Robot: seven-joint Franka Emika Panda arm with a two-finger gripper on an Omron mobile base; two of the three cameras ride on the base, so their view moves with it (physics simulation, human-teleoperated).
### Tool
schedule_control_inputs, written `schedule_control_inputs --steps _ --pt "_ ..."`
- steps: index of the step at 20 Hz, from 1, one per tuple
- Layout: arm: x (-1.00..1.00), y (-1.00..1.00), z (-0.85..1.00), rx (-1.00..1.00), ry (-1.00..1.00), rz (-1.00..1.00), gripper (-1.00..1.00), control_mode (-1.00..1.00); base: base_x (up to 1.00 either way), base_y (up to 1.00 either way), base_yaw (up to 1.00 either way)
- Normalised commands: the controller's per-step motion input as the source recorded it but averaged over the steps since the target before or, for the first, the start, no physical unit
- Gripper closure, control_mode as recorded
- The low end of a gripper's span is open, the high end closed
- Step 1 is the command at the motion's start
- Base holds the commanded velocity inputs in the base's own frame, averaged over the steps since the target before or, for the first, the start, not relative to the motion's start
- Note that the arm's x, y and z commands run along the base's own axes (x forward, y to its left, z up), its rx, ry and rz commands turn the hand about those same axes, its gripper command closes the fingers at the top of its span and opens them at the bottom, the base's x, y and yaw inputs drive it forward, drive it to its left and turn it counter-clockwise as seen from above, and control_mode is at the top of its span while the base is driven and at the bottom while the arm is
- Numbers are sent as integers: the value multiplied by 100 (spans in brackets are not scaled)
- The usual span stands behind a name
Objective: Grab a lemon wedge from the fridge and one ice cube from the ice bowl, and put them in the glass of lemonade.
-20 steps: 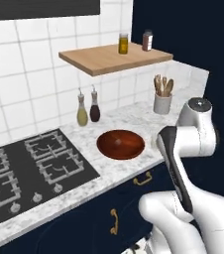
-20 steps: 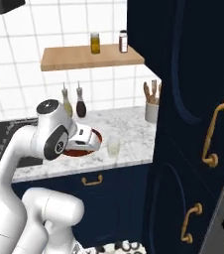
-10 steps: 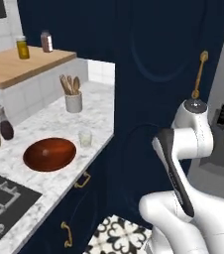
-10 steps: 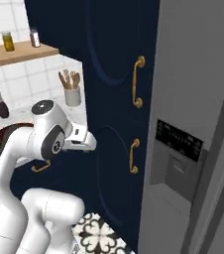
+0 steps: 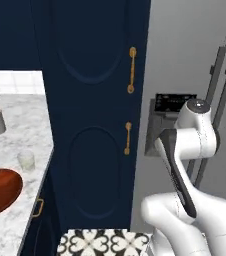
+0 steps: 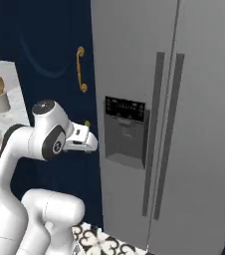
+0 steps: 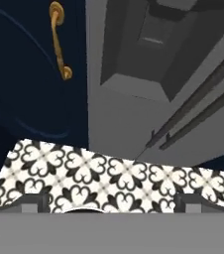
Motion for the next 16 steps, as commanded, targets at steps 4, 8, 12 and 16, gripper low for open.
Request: schedule_control_inputs --steps 4,8,12,16 --pt "0 0 0 0 0 0 -100 100 0 -57 -45" --pt "0 0 0 0 0 0 -100 100 13 -95 -30" --pt "0 0 0 0 0 0 -100 100 0 -46 -17" --pt "0 0 0 0 0 0 -100 100 -29 53 -18"
